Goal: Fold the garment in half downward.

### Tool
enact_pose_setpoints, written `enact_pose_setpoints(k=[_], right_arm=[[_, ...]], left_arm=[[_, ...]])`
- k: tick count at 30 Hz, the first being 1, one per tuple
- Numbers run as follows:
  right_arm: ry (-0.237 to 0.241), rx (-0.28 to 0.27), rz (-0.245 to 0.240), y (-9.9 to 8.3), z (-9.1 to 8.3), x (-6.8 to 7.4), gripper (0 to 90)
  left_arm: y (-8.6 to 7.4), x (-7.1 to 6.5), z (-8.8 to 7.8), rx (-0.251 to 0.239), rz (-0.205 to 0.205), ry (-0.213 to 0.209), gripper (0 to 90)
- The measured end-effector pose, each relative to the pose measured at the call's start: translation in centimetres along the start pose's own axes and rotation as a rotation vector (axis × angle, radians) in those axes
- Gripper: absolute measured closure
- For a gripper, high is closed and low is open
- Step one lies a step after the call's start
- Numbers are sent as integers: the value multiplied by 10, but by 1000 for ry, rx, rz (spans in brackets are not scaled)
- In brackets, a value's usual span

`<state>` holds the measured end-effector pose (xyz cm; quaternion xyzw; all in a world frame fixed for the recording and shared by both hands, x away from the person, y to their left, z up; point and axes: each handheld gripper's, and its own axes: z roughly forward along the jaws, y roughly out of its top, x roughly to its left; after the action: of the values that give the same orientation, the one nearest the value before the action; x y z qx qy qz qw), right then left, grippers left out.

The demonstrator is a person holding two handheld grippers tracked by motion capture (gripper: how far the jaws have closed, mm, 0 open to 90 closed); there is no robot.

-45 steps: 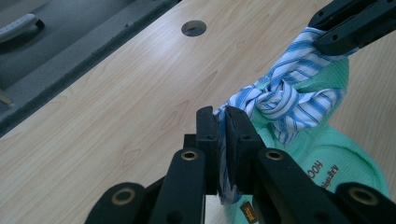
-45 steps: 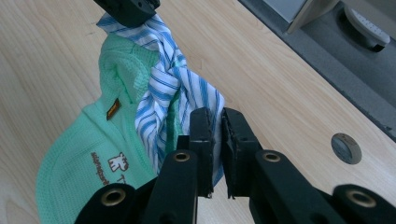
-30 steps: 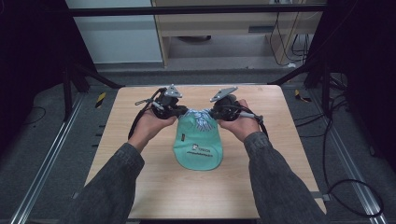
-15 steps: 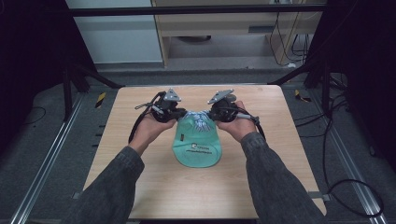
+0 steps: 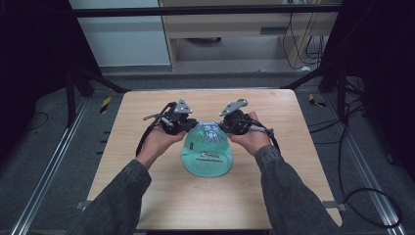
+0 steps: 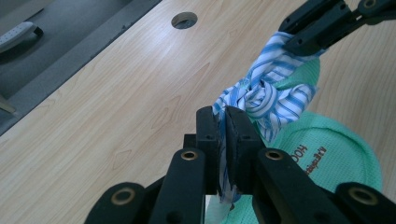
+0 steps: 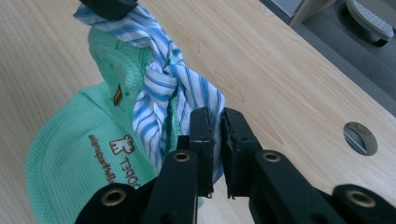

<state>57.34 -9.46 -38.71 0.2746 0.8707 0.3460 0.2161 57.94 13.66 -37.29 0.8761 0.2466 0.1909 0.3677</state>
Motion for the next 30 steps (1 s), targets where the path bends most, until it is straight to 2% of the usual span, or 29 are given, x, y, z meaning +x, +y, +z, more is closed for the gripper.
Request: enact_pose_setpoints(k=[2,7,11,17,19,27,30], right_arm=[[2,0,-5,-1,0,2,833],[6,5,-10,-6,0,7,833],[6,8,-15,-10,0,11,835],[9,6,-30,-13,-3,17,834],[9,6,-29,-14,-4,18,834],[11,12,-28,-21,-5,21,834],[8,14,-27,-23,-5,22,834]], left_arm=[[-4,-1,0,-7,-13,-11,848],[-10,-6,0,-3,-4,-25,847],[-13,-9,0,6,15,-20,848],[-17,-12,0,1,15,-22,847],[-18,-14,1,-12,7,-26,847],[-24,-19,4,-14,1,-38,846],[-27,-22,6,-20,-13,-47,846]])
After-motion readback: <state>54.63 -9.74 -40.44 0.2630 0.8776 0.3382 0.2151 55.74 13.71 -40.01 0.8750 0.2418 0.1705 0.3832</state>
